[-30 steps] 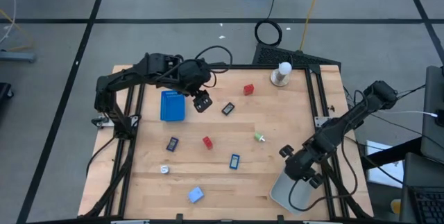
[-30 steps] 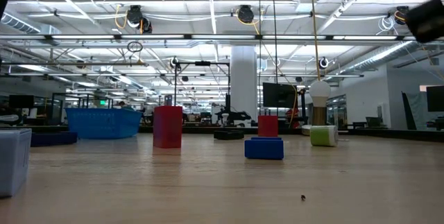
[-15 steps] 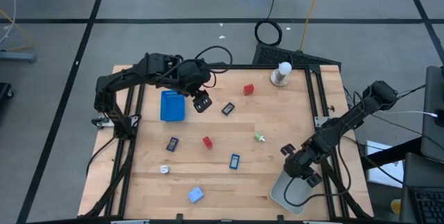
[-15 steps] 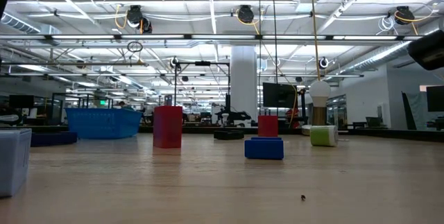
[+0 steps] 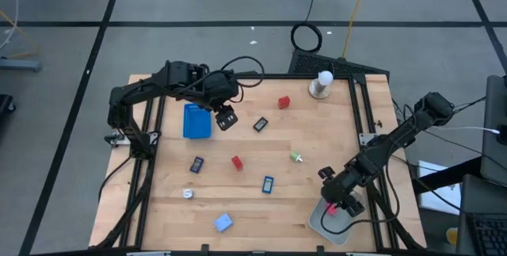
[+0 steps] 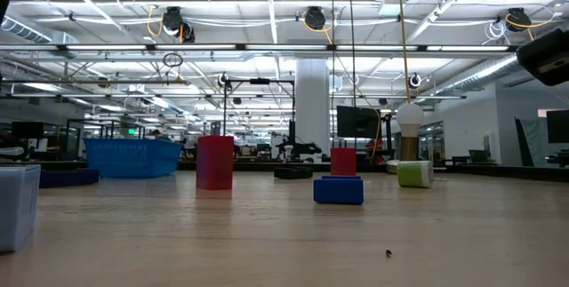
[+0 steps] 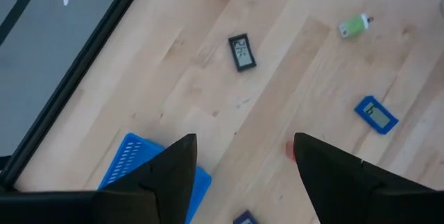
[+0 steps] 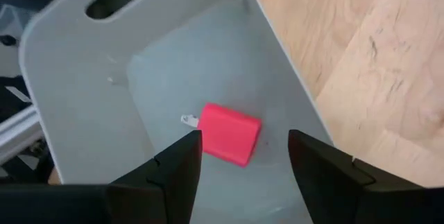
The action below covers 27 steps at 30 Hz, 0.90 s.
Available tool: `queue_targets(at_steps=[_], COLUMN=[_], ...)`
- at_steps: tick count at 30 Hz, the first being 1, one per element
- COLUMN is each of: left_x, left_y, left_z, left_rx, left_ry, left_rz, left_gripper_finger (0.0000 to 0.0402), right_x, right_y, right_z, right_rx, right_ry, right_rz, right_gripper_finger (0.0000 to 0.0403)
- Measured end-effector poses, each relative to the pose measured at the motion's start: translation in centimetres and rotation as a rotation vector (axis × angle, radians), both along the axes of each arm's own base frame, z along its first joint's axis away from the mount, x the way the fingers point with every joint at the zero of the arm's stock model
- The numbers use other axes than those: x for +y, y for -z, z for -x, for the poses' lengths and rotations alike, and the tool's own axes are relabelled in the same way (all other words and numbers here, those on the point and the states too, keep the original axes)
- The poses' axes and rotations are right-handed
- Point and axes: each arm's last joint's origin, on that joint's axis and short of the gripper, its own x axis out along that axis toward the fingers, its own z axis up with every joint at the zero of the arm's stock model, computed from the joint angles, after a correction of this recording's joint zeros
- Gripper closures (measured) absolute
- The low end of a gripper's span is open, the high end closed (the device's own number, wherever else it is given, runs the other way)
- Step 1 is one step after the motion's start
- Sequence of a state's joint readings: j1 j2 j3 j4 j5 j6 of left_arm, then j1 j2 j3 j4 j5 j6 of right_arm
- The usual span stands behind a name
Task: Pick & Place Office items
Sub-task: Put the green charger adapter into the white bin
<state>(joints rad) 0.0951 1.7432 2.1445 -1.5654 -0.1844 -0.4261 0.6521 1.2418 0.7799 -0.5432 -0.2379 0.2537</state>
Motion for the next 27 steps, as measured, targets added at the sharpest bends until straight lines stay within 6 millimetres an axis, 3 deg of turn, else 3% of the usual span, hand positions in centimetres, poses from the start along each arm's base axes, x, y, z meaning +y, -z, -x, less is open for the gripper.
queue_targets(at_steps=[7,19,27], left_x=[-0.7,-2.1,-2.3], left_y=[-0.4,-0.9,-2.9], left_z=[0.5,0.9,3.6], left_rx=[-0.010,-0.032,-0.110], left_ry=[0.021,0.015,-0.022], left_rz=[-0.005,-0.027,-0.087], left_gripper_finger=[0.0162,0.0169,0.0170], right_x=[-0.8,-3.9,-6.5], right_y=[-1.8,-11.0,-12.8], right_z=[0.3,-1.5,-3.6], right_rx=[-0.028,-0.157,-0.055], right_ry=[0.066,0.271,0.432], right_rz=[-0.050,0.018,0.069], right_gripper_finger=[0.0171,0.0174,0.0174])
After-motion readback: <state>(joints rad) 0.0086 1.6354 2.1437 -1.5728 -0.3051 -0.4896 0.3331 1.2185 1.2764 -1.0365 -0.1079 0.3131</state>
